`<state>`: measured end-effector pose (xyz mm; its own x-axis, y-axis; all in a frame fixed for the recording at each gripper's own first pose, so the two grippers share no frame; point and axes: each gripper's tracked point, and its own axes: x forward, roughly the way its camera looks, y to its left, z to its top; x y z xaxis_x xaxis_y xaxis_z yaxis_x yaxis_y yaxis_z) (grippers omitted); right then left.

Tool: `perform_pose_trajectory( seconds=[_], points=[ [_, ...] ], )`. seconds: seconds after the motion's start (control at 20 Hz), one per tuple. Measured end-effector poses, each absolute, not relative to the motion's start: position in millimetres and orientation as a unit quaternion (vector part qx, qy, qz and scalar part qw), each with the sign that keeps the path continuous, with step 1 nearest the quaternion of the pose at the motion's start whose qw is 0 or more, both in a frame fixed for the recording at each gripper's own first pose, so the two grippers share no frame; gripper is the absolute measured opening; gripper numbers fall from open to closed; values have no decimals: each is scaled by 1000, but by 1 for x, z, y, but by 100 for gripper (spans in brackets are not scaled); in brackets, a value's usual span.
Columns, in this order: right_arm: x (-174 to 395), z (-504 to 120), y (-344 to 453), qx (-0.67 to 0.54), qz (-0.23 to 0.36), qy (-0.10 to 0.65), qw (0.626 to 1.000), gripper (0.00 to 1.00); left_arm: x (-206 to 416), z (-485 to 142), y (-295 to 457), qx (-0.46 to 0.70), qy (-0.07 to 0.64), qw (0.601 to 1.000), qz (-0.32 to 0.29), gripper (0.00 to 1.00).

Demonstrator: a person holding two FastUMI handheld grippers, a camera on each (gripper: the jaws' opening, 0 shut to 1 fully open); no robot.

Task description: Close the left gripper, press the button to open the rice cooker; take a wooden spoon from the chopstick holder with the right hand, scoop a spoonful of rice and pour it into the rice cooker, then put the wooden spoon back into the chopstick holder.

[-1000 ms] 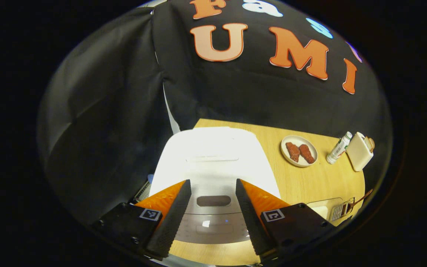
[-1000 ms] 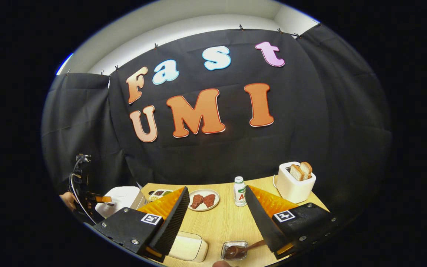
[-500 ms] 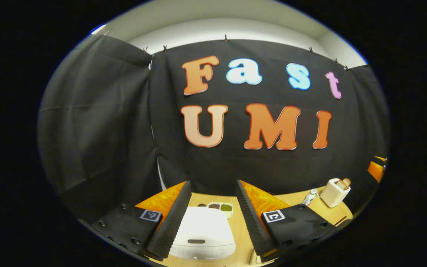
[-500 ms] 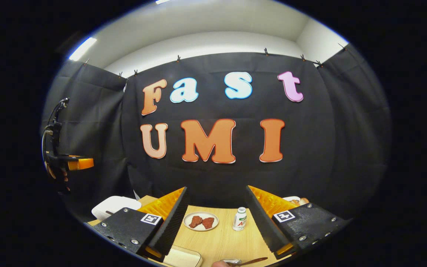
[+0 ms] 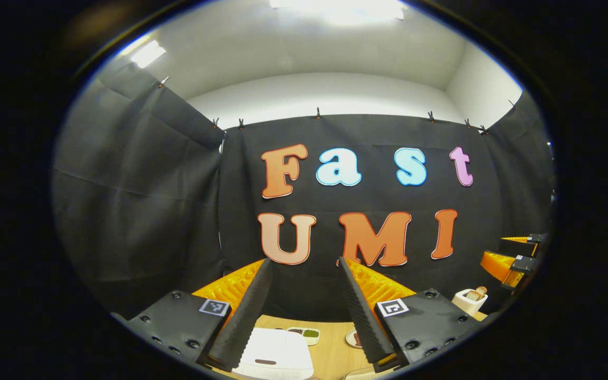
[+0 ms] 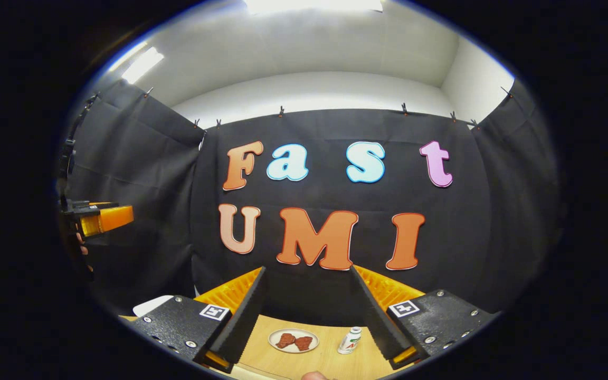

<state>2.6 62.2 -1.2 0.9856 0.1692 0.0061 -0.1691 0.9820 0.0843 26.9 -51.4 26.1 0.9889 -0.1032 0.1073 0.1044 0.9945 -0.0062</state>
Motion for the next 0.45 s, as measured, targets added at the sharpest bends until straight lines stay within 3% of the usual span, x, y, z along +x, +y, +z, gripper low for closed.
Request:
perform_pose_trajectory(
  seconds=[0.45],
  points=[
    [0, -5, 68, 54, 86, 9, 995, 95, 18, 5, -66, 25, -46, 996, -67, 94]
  ],
)
